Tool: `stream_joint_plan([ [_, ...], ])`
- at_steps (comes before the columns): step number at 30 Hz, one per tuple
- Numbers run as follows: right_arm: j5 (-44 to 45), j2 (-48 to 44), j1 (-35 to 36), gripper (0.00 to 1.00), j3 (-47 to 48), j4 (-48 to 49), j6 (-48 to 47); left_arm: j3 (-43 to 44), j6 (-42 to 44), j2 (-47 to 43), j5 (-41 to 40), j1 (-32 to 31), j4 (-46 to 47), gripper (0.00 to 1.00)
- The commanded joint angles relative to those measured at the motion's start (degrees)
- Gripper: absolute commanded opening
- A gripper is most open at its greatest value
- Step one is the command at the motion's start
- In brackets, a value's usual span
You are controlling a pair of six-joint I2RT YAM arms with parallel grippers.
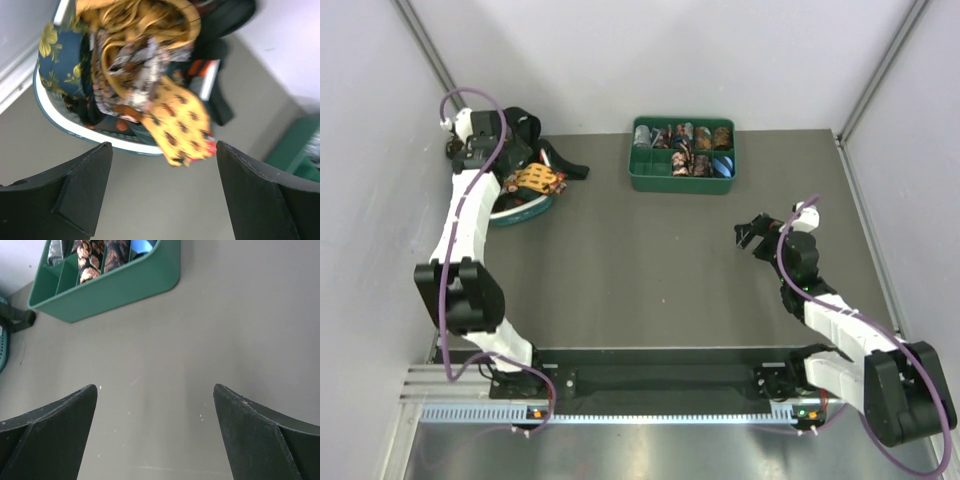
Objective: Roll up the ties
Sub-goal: Grab a tie with the left arm
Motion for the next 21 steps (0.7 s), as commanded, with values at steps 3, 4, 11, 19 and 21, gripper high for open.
stream_joint_plan([
  [3, -2.24, 1.77, -0.25, 1.0, 0.93, 2.98, -0.42, 3.03, -2.57, 7.08, 5.21, 6.92, -3.2, 0.85],
  [4, -2.16, 1.69, -0.25, 1.0, 1.1, 2.98, -0.42, 3.38, -2.39, 8.31, 5.31, 7.36, -3.2, 0.83],
  [11, -2.77, 0.72, -0.16, 1.0, 0.93, 3.5, -0.77, 7.33, -0.02, 19.81, 18.64, 9.38, -1.7, 0.62],
  [19, -3.12, 0.54, -0.16, 1.0, 0.84, 3.85, -1.47, 12.53, 0.69, 11.79, 13.51, 9.82, -4.08, 0.0],
  [21, -3.48, 1.42, -0.25, 1.0, 1.01, 4.03, -1.38, 11.21, 0.6, 7.55, 11.04, 9.73, -2.06, 0.0],
])
